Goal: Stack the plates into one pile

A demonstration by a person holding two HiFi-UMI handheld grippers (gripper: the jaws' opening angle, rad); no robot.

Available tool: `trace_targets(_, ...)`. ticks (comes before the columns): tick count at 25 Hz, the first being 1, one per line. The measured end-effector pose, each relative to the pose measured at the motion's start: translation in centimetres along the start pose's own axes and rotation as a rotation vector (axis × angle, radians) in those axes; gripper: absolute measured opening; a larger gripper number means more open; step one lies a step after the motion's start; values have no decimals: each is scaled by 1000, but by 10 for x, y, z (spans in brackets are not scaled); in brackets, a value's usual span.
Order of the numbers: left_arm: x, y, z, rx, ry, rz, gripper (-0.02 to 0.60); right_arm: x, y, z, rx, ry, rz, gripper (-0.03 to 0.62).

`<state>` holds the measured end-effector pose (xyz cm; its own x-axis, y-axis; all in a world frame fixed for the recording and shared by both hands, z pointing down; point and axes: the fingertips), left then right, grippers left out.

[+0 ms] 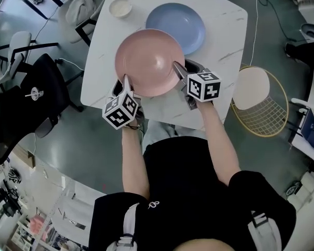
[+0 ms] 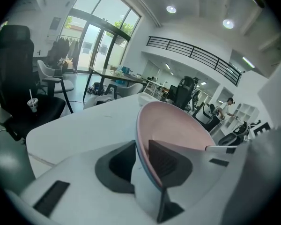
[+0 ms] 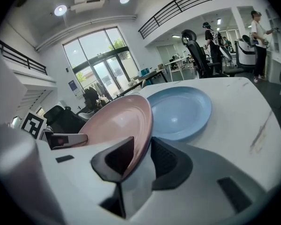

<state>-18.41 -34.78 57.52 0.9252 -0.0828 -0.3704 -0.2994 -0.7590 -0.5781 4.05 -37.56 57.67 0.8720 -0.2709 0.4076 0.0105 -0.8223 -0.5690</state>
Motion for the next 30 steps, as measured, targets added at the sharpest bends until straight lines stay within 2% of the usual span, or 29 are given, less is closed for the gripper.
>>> trace_targets(8, 44, 22, -34, -22, -42, -65, 101, 45, 24, 10, 42, -49, -60, 117)
trace_targets(18, 101, 55, -93, -44, -102, -211, 115, 110, 55, 8, 98, -94, -171, 109)
trace_targets(25, 125, 74, -128, -54, -105, -313, 127, 140, 74, -3, 108, -87, -186, 120)
trace_targets(30, 130, 77, -141, -63, -111, -309, 130, 147, 82, -4, 92, -101, -146, 129)
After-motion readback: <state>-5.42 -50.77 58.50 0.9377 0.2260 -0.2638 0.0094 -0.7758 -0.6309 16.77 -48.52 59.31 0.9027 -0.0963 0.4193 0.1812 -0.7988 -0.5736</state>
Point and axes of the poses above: the fingertips, and each gripper's own axes: z backward along the fingers, x to its right, y out of its top, and after that the axes turned 9 degrees about -x, right-handed
